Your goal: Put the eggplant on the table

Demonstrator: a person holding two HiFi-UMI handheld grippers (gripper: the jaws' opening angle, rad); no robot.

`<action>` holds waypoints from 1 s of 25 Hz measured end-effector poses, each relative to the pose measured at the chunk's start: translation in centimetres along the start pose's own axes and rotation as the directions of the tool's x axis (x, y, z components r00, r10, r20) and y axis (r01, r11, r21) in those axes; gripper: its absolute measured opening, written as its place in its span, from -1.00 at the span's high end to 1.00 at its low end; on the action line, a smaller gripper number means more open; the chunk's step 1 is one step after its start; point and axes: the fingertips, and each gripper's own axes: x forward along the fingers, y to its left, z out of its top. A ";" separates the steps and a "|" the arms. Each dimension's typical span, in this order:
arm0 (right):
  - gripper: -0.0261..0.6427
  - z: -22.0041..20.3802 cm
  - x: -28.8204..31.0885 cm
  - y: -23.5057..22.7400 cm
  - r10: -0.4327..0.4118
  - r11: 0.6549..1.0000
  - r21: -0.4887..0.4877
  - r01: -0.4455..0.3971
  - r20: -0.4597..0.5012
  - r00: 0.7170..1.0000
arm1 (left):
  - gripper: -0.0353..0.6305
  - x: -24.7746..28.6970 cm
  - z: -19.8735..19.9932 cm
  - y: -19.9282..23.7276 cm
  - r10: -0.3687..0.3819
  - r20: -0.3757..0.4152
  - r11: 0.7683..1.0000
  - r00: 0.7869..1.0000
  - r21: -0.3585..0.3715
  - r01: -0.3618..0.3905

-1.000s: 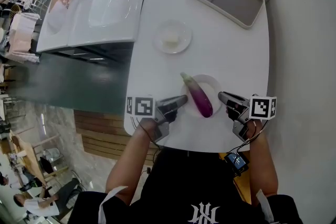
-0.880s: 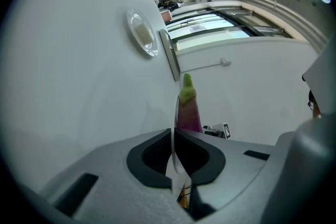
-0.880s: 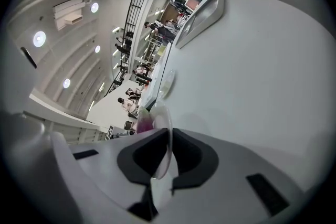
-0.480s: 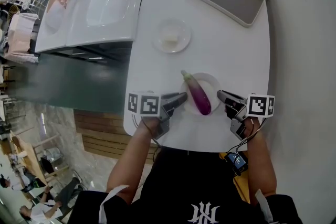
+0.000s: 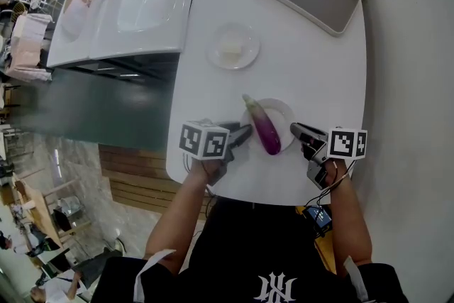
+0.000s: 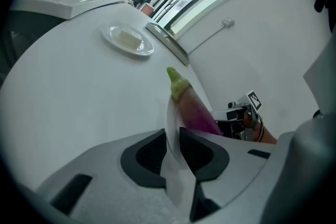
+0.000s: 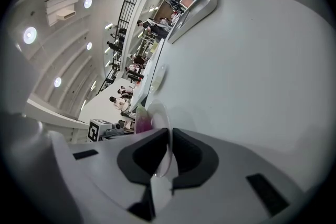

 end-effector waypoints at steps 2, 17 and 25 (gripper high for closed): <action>0.84 -0.1 0.1 -0.2 -0.007 1.000 0.002 0.007 -0.003 1.000 | 0.70 0.0 -0.1 0.3 0.017 -0.009 1.000 1.000 0.013 -0.017; 0.84 -0.8 0.7 -1.5 -0.114 0.990 -0.091 0.111 -0.026 0.993 | 0.61 0.9 0.1 0.8 0.197 -0.066 0.958 0.978 0.228 -0.177; 0.82 -0.7 0.8 -1.6 -0.235 0.933 -0.287 0.216 -0.034 0.971 | 0.53 1.1 0.1 0.8 0.337 -0.083 0.870 0.938 0.408 -0.277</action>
